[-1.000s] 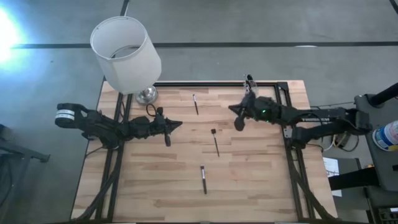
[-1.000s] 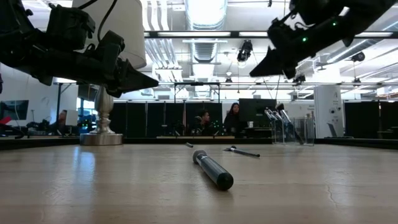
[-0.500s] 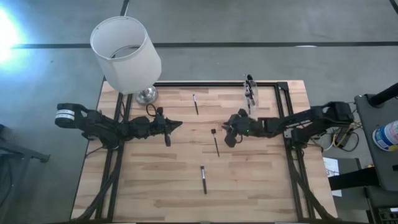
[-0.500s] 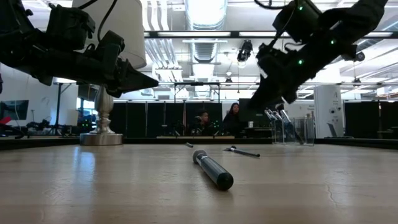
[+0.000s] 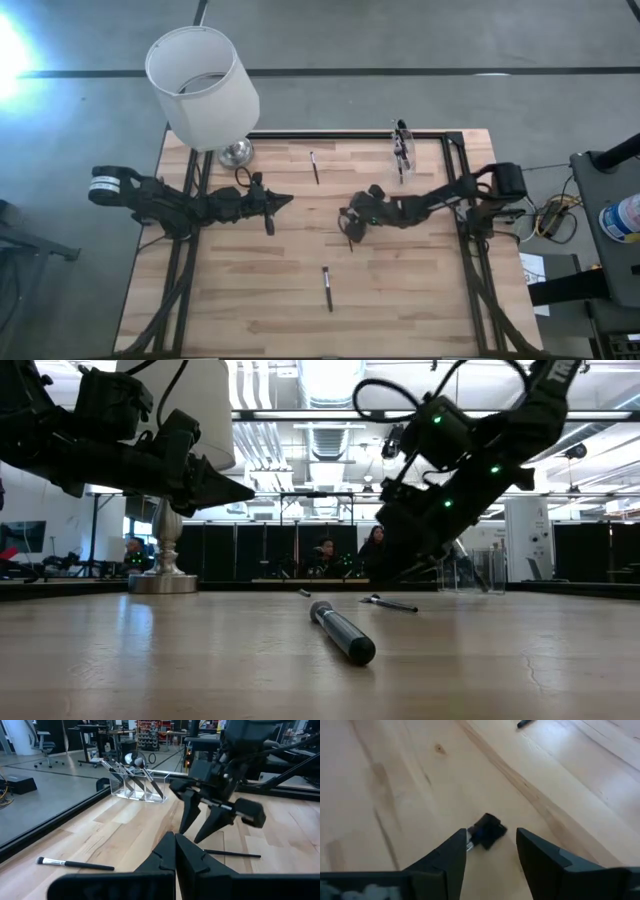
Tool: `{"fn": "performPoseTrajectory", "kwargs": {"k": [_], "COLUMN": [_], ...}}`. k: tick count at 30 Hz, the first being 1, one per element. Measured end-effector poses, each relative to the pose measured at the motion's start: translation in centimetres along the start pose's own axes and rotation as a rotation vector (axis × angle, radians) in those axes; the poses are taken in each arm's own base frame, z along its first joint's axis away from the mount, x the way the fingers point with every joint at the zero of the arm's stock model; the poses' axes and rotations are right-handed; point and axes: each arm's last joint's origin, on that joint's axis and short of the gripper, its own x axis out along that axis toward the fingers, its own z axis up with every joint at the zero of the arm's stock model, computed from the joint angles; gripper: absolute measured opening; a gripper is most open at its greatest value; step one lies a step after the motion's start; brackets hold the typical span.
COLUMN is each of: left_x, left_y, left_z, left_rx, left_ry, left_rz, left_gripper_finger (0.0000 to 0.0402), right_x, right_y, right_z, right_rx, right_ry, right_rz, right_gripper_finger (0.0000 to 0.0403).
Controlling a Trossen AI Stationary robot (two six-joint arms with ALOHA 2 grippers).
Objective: Put items in baskets/containers
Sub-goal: Put the lash brush into the transparent organizer
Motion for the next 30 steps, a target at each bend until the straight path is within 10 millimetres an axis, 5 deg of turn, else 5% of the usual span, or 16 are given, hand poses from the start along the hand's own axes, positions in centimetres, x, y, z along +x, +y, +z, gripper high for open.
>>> {"fn": "performPoseTrajectory", "kwargs": {"k": [10,25,30], "left_x": [0.0,0.0,0.0], "left_y": [0.0,0.0,0.0], "left_z": [-0.1,-0.2,-0.2], "left_rx": [0.002,0.005,0.005], "left_ry": [0.009,0.024,0.023], "left_rz": [0.000,0.001,0.001], "left_gripper_finger": [0.0000,0.0000,0.0000], "right_x": [1.8,2.1,1.3], "right_y": [-0.3,-0.9,-0.8], "right_z": [0.0,1.2,2.1], "right_rx": [0.006,-0.156,-0.167], "right_ry": [0.032,0.068,0.075], "right_rz": [-0.027,0.096,0.094], "right_gripper_finger": [0.0135,0.0021,0.0012]}}
